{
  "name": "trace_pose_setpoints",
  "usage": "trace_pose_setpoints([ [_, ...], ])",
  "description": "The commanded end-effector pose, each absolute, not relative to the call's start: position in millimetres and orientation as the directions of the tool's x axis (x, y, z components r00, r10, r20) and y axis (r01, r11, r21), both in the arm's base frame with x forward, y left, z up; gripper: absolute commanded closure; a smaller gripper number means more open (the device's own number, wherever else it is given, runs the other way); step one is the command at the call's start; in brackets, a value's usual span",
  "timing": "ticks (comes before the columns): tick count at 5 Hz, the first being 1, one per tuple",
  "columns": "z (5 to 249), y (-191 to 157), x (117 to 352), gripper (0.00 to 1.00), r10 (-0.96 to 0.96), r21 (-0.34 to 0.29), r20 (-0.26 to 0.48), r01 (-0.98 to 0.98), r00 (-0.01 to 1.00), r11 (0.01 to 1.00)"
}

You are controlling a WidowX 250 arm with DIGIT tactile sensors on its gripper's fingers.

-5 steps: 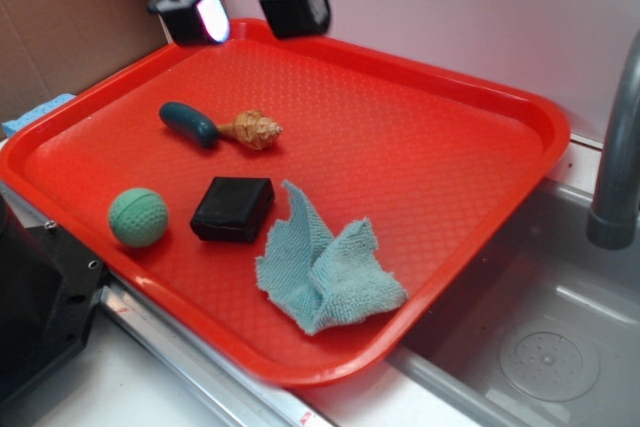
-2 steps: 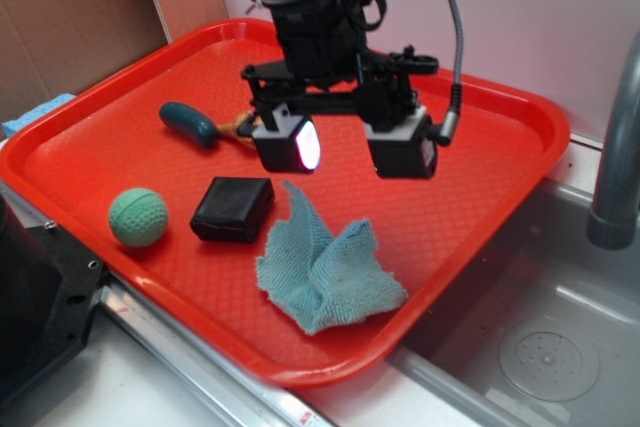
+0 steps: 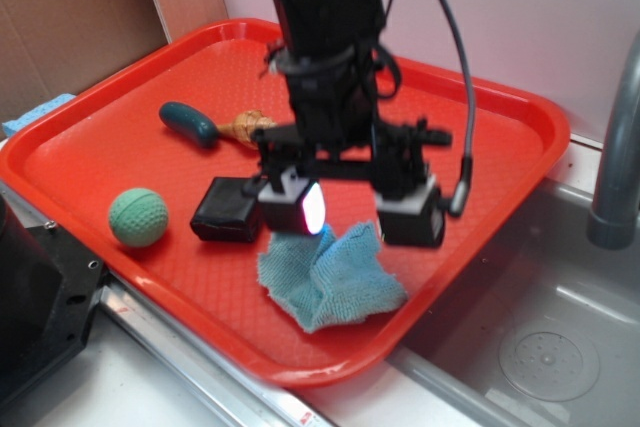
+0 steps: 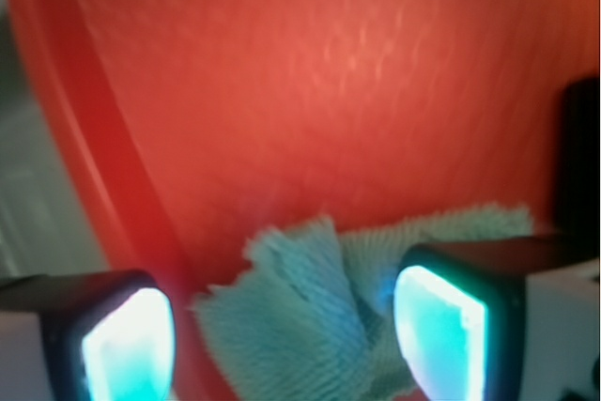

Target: Grab the blue cloth.

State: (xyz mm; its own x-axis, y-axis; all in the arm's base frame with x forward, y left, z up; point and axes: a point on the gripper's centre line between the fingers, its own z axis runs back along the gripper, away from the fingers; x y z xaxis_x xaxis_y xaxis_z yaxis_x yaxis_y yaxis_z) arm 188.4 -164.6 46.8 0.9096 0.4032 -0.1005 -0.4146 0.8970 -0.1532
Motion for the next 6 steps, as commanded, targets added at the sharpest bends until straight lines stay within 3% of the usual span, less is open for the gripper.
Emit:
trace_pose_setpoints([
  [1,28,-167,176,0.0,0.437,-0.166,-0.121,-0.453,0.891,0.876],
  [2,25,-166,177,1.0,0.455,-0.165,-0.117,-0.469,0.883,0.868],
  [4,26,-161,186,1.0,0.445,-0.138,-0.098,-0.455,0.89,0.88],
  [6,79,-123,220,1.0,0.429,-0.161,0.001,-0.423,0.903,0.892],
])
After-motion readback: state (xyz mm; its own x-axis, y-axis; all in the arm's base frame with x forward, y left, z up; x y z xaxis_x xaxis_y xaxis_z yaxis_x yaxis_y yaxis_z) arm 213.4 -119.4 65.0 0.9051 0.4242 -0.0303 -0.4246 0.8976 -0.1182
